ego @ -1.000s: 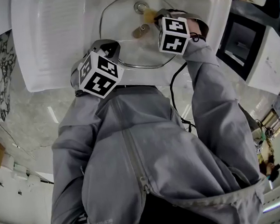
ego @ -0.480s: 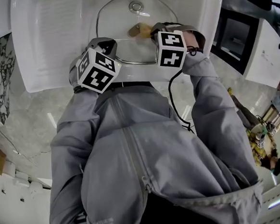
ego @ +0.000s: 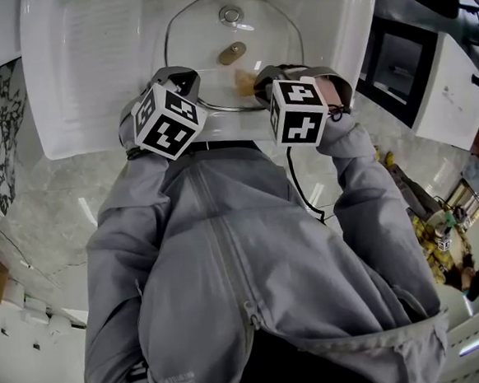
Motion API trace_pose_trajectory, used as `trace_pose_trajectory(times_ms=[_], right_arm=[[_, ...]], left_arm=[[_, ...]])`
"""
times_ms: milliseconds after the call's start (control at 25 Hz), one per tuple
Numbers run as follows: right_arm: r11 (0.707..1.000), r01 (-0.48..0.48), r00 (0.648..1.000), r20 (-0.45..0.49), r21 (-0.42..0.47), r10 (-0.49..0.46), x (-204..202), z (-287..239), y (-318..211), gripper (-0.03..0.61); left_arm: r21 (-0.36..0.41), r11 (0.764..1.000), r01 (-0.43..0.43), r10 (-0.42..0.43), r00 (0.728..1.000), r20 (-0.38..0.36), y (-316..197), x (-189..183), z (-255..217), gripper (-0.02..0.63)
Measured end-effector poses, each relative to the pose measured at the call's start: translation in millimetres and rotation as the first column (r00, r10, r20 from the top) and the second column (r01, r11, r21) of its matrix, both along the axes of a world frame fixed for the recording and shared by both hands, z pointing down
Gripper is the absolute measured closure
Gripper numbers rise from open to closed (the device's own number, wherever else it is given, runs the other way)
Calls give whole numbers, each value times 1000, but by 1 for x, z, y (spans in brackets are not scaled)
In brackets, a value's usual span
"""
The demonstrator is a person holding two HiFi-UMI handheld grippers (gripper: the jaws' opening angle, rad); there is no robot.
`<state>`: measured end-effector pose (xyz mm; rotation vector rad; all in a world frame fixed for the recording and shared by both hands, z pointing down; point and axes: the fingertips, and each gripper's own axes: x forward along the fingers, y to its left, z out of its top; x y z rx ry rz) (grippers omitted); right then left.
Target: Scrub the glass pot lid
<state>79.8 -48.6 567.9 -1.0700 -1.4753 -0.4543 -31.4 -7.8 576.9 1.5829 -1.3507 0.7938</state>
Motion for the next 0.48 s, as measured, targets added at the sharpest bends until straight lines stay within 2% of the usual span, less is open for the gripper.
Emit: trace_pose_trajectory(times_ms=[160, 320, 400, 480], right_arm=[[998, -13, 1000, -17, -69, 12, 2, -14, 7, 543], [982, -79, 997, -6, -170, 79, -10, -30, 10, 543], [976, -118, 992, 26, -185, 124, -22, -35, 1, 542], [975, -162, 981, 79, -155, 176, -37, -36, -19, 541]], left_arm=[[-2, 1000, -2, 2, 1000, 0, 0, 0, 0, 607], [-5, 1000, -4, 4, 1000, 1, -1, 1, 0, 607], [-7, 1000, -4, 4, 1000, 0, -1, 1, 0, 607], [-10, 1000, -6, 6, 1000, -1, 0, 2, -1, 607]])
